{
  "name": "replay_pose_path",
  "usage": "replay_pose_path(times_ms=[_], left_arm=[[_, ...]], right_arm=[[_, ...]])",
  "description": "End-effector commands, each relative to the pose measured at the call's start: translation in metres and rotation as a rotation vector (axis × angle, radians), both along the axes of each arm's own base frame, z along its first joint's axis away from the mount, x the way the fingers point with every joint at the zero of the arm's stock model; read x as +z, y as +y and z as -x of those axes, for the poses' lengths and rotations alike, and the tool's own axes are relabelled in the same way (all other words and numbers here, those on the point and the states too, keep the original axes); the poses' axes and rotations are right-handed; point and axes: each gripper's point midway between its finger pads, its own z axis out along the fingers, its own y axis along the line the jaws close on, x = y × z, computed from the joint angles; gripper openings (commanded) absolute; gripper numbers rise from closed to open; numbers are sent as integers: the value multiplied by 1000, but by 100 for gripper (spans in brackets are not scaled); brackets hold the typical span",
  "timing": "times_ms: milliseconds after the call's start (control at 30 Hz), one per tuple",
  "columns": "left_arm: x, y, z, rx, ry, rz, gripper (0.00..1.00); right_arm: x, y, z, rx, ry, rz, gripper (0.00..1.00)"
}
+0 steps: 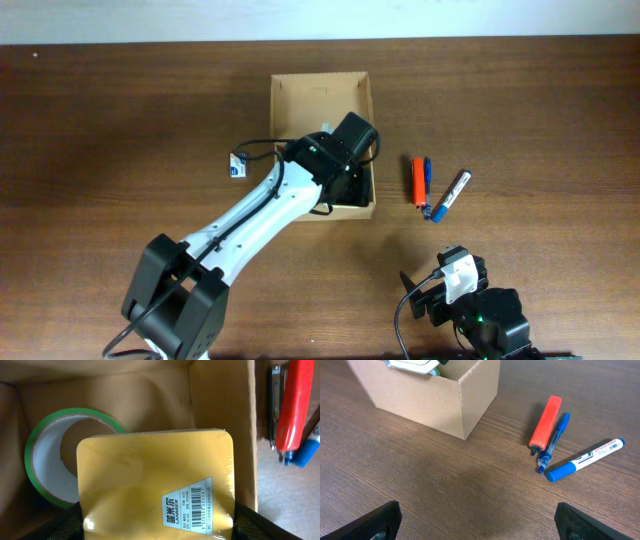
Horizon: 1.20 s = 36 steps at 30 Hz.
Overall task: Pack container
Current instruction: 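Carry the yellow pad with the left gripper into the box beside the tape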
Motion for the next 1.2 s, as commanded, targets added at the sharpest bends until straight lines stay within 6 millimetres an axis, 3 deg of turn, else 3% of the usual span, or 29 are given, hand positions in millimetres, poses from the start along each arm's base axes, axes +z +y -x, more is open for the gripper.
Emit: replay_pose_path(times_ms=[0,167,633,867,1167], left_arm=[[-5,0,-12,2,-16,-10,46],[-8,-15,-7,-33,-26,-3,46],[-1,-27,-21,-64,-97,38,41],[-36,-30,-26,-61,-54,5,41],[-36,-33,-28,-56,-60,23,41]], right_arm=[[-1,-2,-1,-9,-6,8,99],[-1,-2,-1,-9,-6,8,99],[-1,-2,-1,-9,-6,8,99],[-1,-2,-1,-9,-6,8,99],[-1,-2,-1,-9,-6,8,99]])
